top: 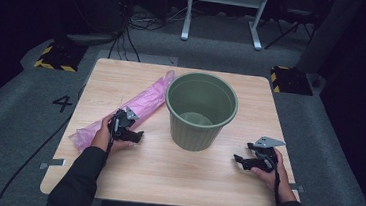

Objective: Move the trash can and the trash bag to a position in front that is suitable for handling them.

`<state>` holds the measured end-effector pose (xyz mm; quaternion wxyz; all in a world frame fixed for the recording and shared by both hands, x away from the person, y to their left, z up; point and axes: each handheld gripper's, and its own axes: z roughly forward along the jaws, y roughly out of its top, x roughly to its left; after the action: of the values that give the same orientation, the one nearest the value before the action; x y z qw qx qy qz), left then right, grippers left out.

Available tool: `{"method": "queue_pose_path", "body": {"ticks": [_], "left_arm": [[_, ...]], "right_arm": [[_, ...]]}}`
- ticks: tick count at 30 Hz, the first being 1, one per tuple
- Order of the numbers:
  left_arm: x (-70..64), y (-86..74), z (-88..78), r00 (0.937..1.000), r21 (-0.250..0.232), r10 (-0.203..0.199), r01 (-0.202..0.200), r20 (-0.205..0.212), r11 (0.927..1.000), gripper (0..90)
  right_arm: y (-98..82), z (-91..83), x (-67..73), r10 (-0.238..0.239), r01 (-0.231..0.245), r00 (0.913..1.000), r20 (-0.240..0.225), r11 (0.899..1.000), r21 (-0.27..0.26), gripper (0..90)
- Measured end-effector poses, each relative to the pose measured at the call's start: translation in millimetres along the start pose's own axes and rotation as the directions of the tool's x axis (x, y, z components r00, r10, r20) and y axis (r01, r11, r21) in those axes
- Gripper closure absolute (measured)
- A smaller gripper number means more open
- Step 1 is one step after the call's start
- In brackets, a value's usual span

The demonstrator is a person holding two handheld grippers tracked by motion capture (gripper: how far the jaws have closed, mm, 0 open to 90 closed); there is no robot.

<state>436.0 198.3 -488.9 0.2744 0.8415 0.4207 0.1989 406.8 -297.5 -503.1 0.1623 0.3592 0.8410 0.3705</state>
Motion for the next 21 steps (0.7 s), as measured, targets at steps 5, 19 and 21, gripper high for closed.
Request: {"method": "queue_pose_path", "body": {"ticks": [5, 19, 21], "left_arm": [[8.5, -5.1, -2.1, 0.9990, -0.015, -0.040, 0.040, 0.021, 0.9991, 35.3], [17.3, -13.6, -10.0, 0.9997, -0.008, 0.017, -0.017, 0.016, 0.9998, 85.0], [16.6, -13.7, -10.2, 0.9996, -0.009, 0.027, -0.027, 0.011, 0.9996, 87.2]], "right_arm": [[-0.2, -0.2, 0.0, -0.001, 0.001, 1.0000, 0.000, 1.000, 0.000, 19.6], [-0.8, -0.9, 0.2, 0.000, 0.000, 1.0000, 0.003, 1.000, 0.000, 19.6], [-0.9, -0.9, 0.2, 0.000, 0.000, 1.0000, 0.003, 1.000, -0.001, 19.6]]}}
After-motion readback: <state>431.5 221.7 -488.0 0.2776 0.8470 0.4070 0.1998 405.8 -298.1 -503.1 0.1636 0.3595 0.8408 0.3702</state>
